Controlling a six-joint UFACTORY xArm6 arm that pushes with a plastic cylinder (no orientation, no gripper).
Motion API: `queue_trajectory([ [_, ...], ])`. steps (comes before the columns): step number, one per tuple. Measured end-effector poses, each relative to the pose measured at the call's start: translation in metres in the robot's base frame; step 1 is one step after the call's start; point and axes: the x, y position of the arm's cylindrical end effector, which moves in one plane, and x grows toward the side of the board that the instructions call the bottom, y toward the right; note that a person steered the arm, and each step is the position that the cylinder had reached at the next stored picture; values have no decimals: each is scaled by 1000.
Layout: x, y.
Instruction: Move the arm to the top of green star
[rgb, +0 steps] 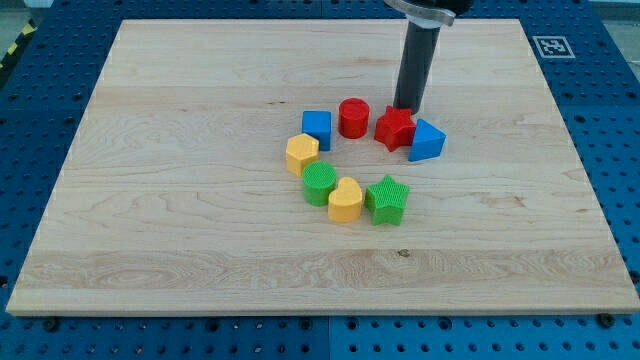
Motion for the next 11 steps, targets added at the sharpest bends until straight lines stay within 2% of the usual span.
queue_trajectory([
  [4,1,-13],
  [6,11,55],
  [7,54,71],
  [8,99,68],
  [11,106,-5],
])
